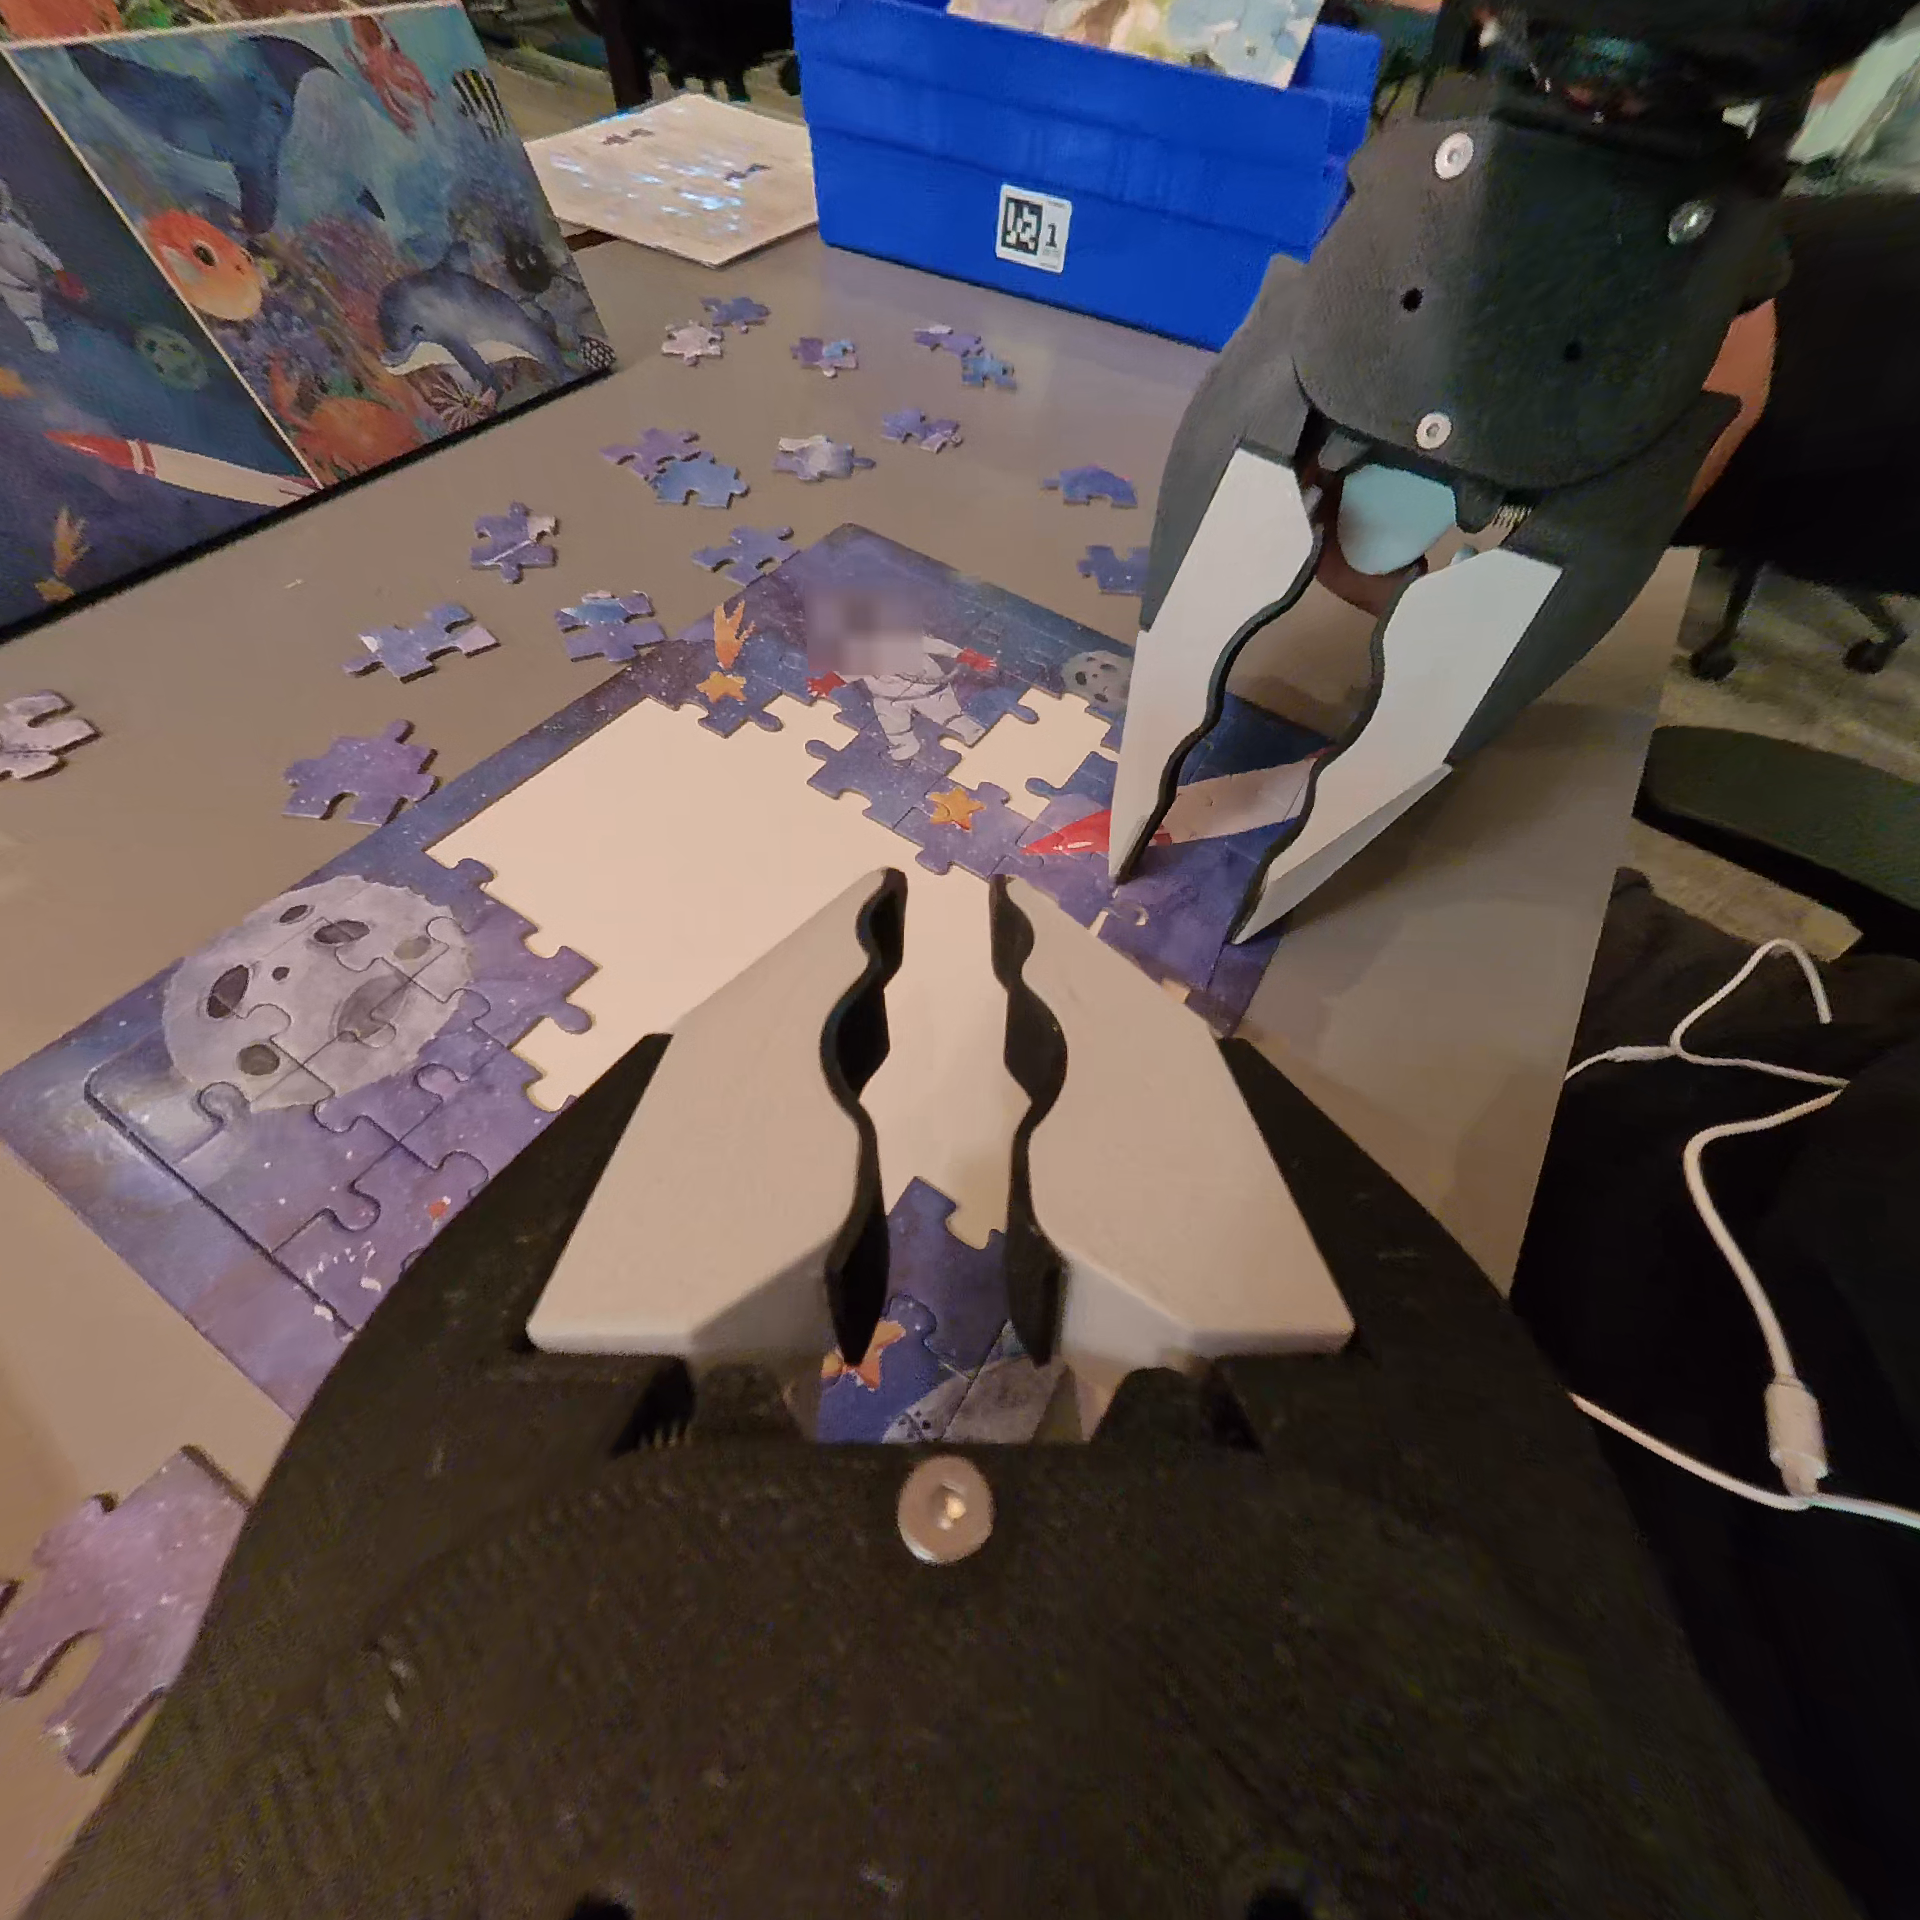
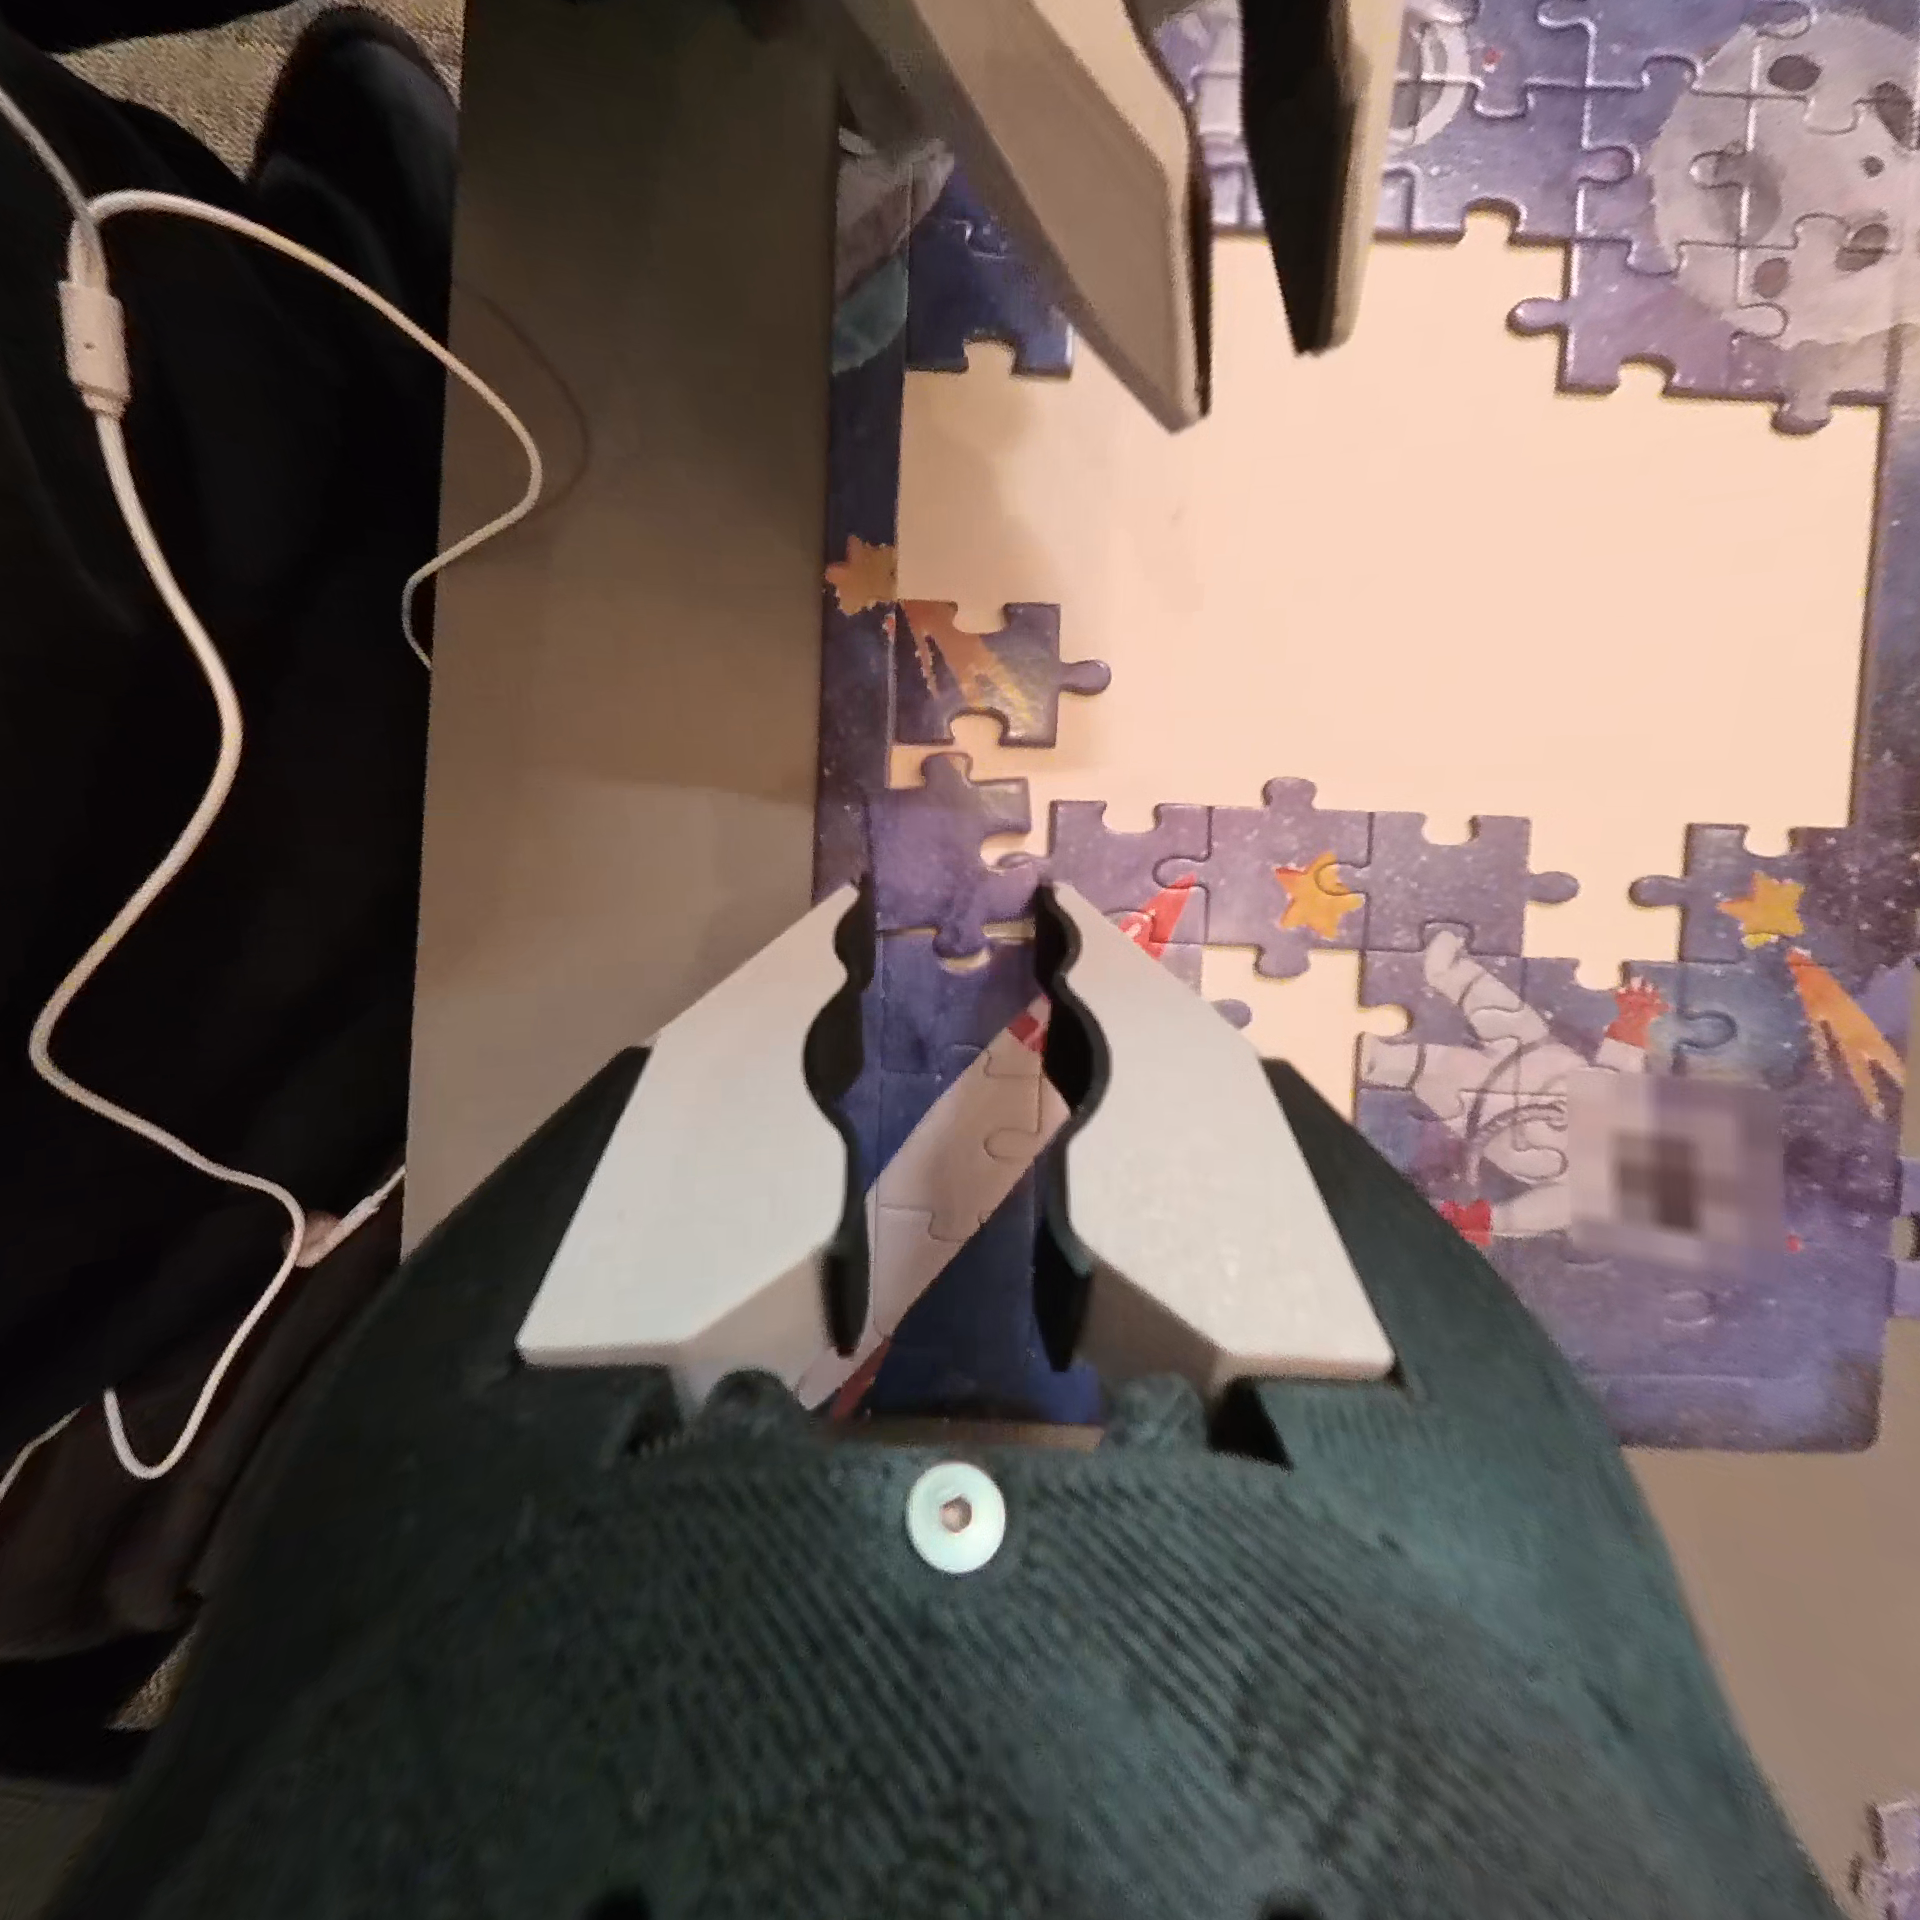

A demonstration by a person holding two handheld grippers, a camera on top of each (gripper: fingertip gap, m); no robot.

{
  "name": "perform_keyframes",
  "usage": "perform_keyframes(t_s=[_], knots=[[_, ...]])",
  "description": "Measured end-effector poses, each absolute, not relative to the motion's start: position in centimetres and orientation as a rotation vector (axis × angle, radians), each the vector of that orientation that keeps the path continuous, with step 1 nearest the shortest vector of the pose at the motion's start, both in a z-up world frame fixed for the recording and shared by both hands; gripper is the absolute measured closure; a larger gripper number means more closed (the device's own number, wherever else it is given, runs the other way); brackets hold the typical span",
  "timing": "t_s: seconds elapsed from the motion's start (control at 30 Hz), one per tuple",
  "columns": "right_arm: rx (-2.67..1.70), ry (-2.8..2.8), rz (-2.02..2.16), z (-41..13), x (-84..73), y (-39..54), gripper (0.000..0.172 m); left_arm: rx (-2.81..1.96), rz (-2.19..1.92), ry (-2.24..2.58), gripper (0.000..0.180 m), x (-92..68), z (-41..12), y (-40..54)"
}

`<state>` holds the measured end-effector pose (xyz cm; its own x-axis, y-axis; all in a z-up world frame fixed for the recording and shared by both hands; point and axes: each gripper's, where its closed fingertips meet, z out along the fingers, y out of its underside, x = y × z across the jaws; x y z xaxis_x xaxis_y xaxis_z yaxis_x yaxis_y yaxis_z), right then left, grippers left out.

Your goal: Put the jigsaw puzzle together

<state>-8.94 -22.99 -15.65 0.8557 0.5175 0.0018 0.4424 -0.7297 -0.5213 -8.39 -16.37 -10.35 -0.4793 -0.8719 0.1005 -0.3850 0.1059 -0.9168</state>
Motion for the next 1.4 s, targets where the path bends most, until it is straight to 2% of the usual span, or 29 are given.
perform_keyframes(t_s=[0.43,0.77,1.4], knots=[[-2.549,-0.622,0.143,-15.7,-8.7,-23.1,0.142,-1.339,-1.628,1.778,0.16,-8.6,-8.9,-15.0],[-2.542,-0.624,0.122,-15.5,-8.5,-22.9,0.137,-1.333,-1.599,1.789,0.161,-8.6,-9.0,-15.1],[-2.525,-0.617,0.141,-15.2,-9.3,-22.5,0.146,-1.328,-1.584,1.798,0.161,-8.5,-9.1,-15.2]])
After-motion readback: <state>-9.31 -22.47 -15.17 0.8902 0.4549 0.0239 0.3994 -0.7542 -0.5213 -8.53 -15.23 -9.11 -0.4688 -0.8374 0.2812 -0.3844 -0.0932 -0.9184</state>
